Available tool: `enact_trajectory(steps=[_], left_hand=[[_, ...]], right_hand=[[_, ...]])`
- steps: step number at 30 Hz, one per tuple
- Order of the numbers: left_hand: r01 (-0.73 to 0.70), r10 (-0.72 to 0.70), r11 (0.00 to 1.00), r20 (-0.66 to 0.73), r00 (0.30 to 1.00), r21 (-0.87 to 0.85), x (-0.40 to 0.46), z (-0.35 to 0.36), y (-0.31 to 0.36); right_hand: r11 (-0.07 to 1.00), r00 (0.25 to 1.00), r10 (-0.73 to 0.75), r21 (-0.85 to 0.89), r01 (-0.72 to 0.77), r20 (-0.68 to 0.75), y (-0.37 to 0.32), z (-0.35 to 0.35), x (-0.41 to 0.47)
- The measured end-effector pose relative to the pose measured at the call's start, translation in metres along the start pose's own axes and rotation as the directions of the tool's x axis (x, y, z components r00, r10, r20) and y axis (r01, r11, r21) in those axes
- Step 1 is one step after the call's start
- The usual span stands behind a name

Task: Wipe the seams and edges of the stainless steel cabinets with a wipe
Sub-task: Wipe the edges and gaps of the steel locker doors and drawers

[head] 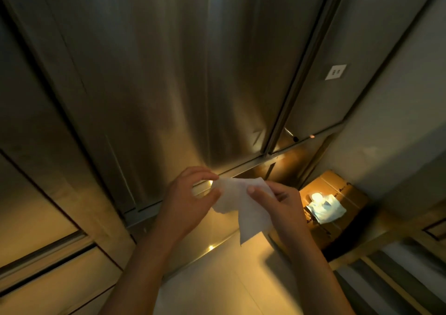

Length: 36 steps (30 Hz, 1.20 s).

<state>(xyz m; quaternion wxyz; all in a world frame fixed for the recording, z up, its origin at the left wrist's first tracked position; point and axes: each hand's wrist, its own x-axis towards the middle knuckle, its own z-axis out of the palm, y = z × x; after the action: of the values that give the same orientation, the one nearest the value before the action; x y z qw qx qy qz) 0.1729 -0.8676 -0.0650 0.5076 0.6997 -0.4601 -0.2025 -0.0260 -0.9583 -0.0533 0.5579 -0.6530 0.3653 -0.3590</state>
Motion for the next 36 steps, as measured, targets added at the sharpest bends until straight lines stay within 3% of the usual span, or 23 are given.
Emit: enact_trajectory(steps=[4, 8, 15, 27, 36], left_hand=[[-0.005, 0.016, 0.997, 0.144, 0.990, -0.077, -0.013, 0.000, -0.005], [-0.004, 0.022, 0.996, 0.201, 0.979, -0.090, -0.022, 0.002, -0.009], [0.012, -0.002, 0.997, 0.127, 0.992, -0.081, -0.016, -0.001, -0.011], [-0.016, 0.015, 1.000, 0.080, 0.997, 0.008, -0.015, 0.035, 0.024], [0.069, -0.030, 0.973, -0.172, 0.985, 0.221, -0.040, 0.045, 0.029]], right_hand=[[0.999, 0.999, -0.022, 0.036, 0.020, 0.040, -0.005, 0.018, -0.008], [1.000, 0.995, -0.007, 0.026, 0.004, 0.096, -0.007, 0.027, -0.010], [1.000, 0.995, 0.026, 0.005, -0.026, 0.091, -0.006, 0.026, 0.000], [0.986, 0.983, 0.010, 0.164, -0.041, 0.185, -0.005, -0.006, 0.013], [0.968, 0.946, 0.008, 0.235, -0.089, 0.325, 0.016, -0.005, 0.023]])
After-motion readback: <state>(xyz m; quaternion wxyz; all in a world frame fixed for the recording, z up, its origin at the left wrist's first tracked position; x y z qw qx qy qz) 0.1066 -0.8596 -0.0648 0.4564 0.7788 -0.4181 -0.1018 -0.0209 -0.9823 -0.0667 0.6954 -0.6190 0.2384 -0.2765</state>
